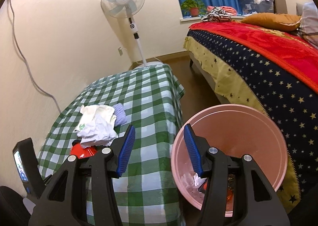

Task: Collect trash
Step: 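Move the left tool to the red plastic bag while the right tool reaches the crumpled white paper, then grasp the red plastic bag with the left tool while the right tool grasps the crumpled white paper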

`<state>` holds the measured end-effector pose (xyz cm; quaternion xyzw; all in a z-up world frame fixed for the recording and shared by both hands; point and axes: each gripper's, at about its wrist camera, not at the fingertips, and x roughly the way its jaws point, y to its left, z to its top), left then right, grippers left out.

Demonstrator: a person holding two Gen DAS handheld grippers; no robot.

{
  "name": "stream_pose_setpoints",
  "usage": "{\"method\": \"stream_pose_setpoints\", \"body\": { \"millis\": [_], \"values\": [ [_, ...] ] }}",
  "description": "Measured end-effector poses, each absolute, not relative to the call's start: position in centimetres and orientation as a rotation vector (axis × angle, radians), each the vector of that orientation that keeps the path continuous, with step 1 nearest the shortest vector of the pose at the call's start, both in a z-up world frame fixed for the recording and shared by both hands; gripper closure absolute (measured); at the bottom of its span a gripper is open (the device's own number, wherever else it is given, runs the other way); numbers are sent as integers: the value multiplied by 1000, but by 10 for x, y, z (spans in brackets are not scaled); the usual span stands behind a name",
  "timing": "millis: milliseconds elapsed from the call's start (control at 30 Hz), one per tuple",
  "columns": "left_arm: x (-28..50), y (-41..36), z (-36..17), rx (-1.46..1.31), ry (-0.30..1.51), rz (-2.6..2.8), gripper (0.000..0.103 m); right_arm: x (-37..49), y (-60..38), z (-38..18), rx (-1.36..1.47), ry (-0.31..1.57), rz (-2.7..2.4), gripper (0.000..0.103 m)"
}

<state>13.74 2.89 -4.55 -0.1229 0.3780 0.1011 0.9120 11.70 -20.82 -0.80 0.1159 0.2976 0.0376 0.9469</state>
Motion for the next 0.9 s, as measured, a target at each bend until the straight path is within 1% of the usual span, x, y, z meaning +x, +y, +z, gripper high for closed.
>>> {"method": "stream_pose_setpoints", "body": {
  "millis": [67,167,533,900],
  "values": [
    [135,35,-44,-252,772,243,66,120,-202,-11,233,612,94,51],
    [132,44,-43,-265,761,266,68,124,-193,-17,235,626,125,51],
    [123,75,-37,-314,706,351,67,151,-150,-34,228,678,279,51],
    [129,79,-35,-312,674,324,67,211,-124,-53,259,739,379,51]
  ]
}}
